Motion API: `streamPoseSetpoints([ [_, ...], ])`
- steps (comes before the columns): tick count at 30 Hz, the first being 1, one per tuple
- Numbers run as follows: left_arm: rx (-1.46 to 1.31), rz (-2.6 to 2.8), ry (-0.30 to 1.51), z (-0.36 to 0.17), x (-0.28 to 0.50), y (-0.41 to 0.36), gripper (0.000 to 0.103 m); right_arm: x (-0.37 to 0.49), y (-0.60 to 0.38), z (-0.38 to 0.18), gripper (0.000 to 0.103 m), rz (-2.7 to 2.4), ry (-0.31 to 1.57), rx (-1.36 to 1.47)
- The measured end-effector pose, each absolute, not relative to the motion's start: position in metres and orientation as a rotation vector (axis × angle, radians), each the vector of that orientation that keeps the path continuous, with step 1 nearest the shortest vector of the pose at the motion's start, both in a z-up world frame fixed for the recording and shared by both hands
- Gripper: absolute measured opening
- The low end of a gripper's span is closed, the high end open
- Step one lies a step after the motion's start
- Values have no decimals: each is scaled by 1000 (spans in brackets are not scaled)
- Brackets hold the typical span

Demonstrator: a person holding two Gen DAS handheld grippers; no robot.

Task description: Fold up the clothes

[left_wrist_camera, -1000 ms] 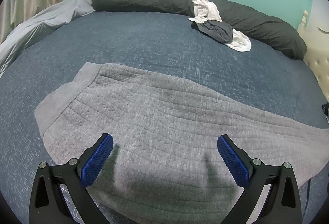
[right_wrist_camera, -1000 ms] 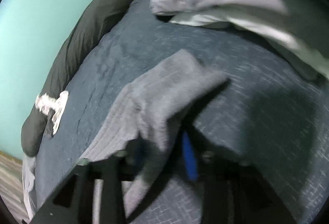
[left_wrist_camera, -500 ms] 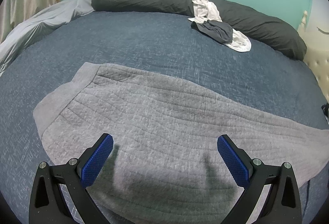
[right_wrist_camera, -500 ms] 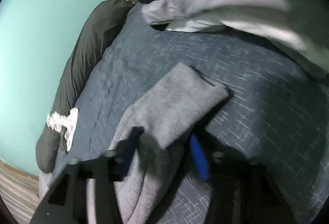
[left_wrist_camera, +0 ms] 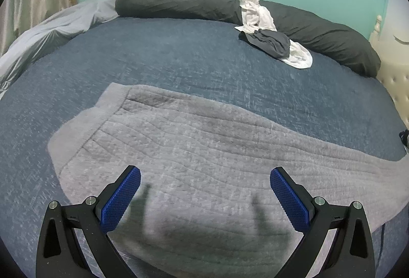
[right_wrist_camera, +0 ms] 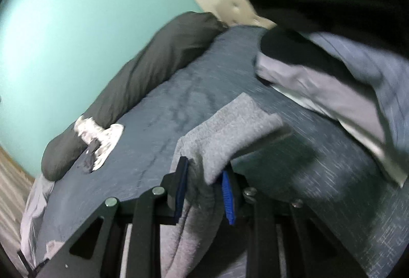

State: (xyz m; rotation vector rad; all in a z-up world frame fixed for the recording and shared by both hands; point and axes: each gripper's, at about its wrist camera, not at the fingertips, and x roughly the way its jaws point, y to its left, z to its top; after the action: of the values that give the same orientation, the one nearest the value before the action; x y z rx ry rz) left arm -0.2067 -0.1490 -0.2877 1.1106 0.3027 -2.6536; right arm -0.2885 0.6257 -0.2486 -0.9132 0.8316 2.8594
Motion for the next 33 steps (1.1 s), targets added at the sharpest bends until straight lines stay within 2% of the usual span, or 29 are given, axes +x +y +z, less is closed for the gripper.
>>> streamPoseSetpoints([
  [6,1089,-2661,325,-282,-198,-160,103,-289,588,-213,24,2970,757,-905],
  [15,1052,-2662,356,-274,-180,-180,103,-301,481,-165,22,3148,537,-1026],
  [22,1017,-2658,396,-268,-164,-200,103,-302,371,-155,21,3252,259,-1137],
  [24,1007,-2652,407,-266,-160,-207,103,-304,346,-153,21,3269,272,-1153],
  [33,961,-2585,464,-264,-136,-254,103,-309,238,-149,19,3343,118,-1194],
])
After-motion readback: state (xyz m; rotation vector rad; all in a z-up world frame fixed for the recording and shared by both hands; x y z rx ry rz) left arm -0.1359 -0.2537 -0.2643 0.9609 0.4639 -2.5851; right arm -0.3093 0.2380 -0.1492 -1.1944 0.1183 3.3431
